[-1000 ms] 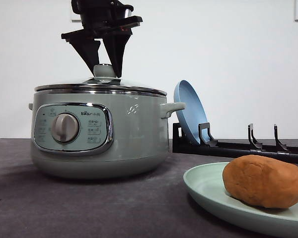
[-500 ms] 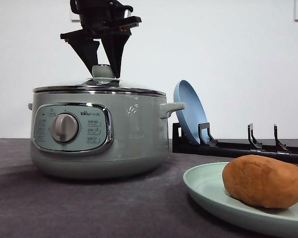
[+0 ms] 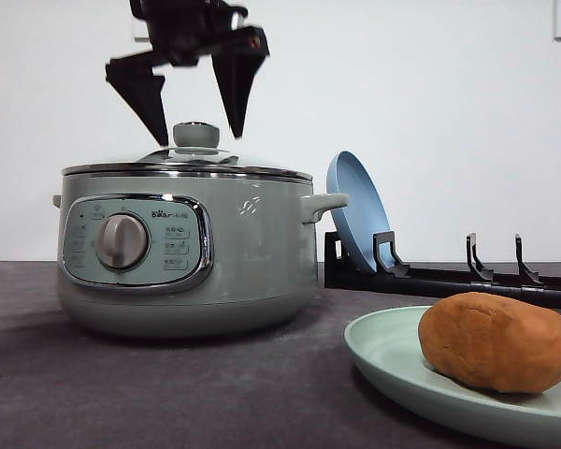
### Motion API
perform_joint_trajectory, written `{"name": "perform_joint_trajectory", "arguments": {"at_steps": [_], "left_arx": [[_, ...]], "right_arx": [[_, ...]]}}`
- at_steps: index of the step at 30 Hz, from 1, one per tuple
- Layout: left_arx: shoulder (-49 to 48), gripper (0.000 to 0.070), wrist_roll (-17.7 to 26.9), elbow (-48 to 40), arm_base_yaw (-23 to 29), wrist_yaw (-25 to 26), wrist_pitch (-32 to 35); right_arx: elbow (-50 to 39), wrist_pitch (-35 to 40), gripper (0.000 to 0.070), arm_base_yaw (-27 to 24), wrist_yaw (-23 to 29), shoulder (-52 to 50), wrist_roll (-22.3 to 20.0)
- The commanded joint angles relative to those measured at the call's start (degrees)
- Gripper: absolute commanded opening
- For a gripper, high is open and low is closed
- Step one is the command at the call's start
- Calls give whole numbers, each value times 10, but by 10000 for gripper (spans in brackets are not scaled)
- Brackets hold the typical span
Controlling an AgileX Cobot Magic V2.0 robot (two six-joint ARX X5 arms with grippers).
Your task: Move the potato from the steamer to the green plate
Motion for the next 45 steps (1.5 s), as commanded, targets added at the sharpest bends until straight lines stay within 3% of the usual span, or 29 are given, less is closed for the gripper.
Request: {"name": "perform_joint_trajectory", "arguments": {"at_steps": [1,5,12,17,22,30,35,39,45], "left_arx": [[-31,700,-6,19,-3,-1,-12],[-82,700,-24,19,-15,-1,-22],[-174,700,-15,15,-47,-2,-24],[-261,700,-12,-33,-56,-2,-23],[-380,700,-11,-157,-63,-2,18],[-639,700,-13,-463,-62,-2,182],[-780,700,-43,-611,-62,-2,249],[-844,700,-50,-673,-62,-2,252],[-864,700,-50,-684,-62,-2,253]], "right_arx": [[10,5,630,3,3,3,3],[10,5,630,3,8,3,-6],[10,6,630,3,17,3,-15],[10,7,630,3,17,3,-33],[9,20,630,3,17,3,-49],[7,25,630,3,13,3,-53],[5,22,630,3,12,3,-53],[5,22,630,3,9,3,-53],[5,23,630,3,-13,3,-52]]}}
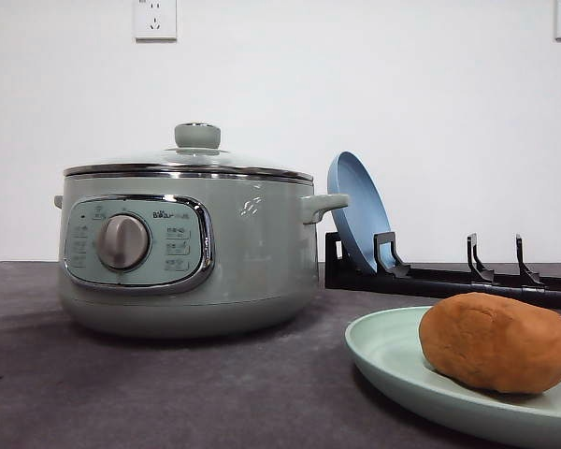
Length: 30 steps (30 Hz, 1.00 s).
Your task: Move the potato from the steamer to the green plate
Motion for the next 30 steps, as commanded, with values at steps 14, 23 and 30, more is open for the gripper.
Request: {"name": "perform_joint_trajectory", "arguments": {"at_steps": [14,23,30], "left_arx": [[0,2,-2,6,-4,1,7],[-1,2,-2,6,-4,1,7],[-1,2,-2,5,-4,1,8]], "right_arx": [[6,23,15,3,-7,3,-6],[6,27,15,3,-7,3,-6],[6,27,16,3,-7,3,-6]]}}
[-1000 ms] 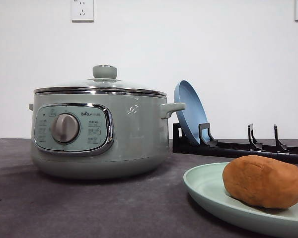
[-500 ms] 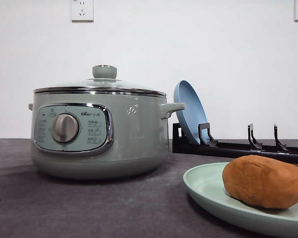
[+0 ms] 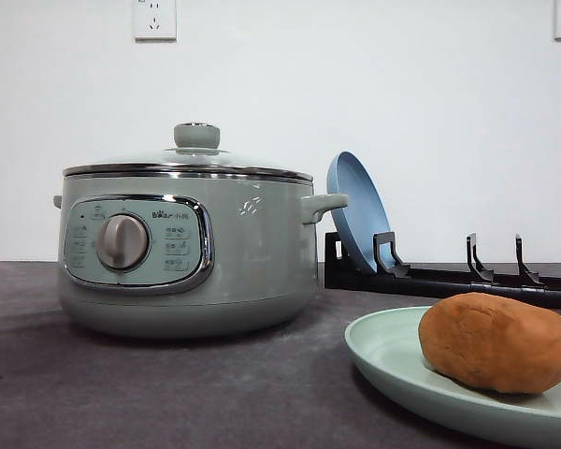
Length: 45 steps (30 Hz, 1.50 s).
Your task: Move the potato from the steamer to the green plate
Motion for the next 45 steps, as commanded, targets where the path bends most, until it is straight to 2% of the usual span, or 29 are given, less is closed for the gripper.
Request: {"name": "perform_joint_trajectory", "arguments": {"at_steps": [1,4,7,14,19,26,30,34,45], "left_arx": [[-1,2,-2,3,-4,1,10],[-6,3,-1,-11,16,0,21],[-19,3,-1,-61,64,0,75],[-119,3,10,-319,218,0,318],[-209,3,10,-463,279,0,392],[-289,3,9,-556,303,-2,403],[-308,3,9,-585,302,-2,438],[-308,3,10,-603,302,-2,467],[-308,3,22,-604,287,5,453]], "right_arx": [[6,6,16,3,-1,3,-5],[6,6,15,3,-1,3,-4],[6,6,16,3,-1,3,-4],[6,6,15,3,-1,3,-4],[6,6,16,3,-1,3,-4],[6,6,16,3,-1,3,-5],[6,6,16,3,-1,3,-5],[6,6,16,3,-1,3,-5],[6,6,16,3,-1,3,-5]]}}
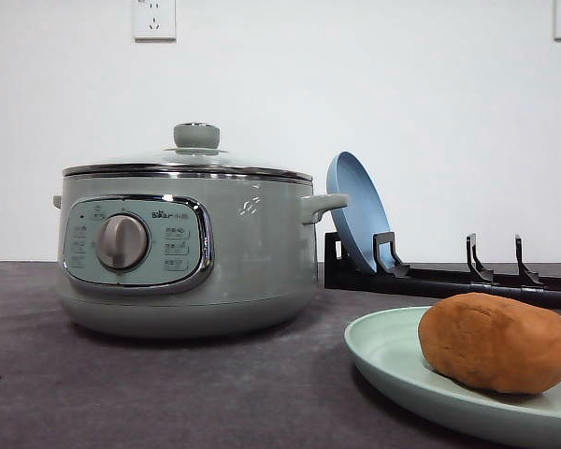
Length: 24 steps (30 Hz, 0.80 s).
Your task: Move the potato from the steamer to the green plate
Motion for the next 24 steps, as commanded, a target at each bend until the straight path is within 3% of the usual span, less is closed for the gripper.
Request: {"name": "perform_joint_trajectory", "arguments": {"at_steps": [1,7,24], "left_arx": [[-1,3,12,-12,-1,9,-6],[-1,3,35,-12,-1,43,-3],[-1,3,33,-12,-1,42,-2]], "right_arx": [[6,6,16,3,-1,3,-5],[6,6,15,3,-1,3,-5],[6,6,16,3,-1,3,-5]]}}
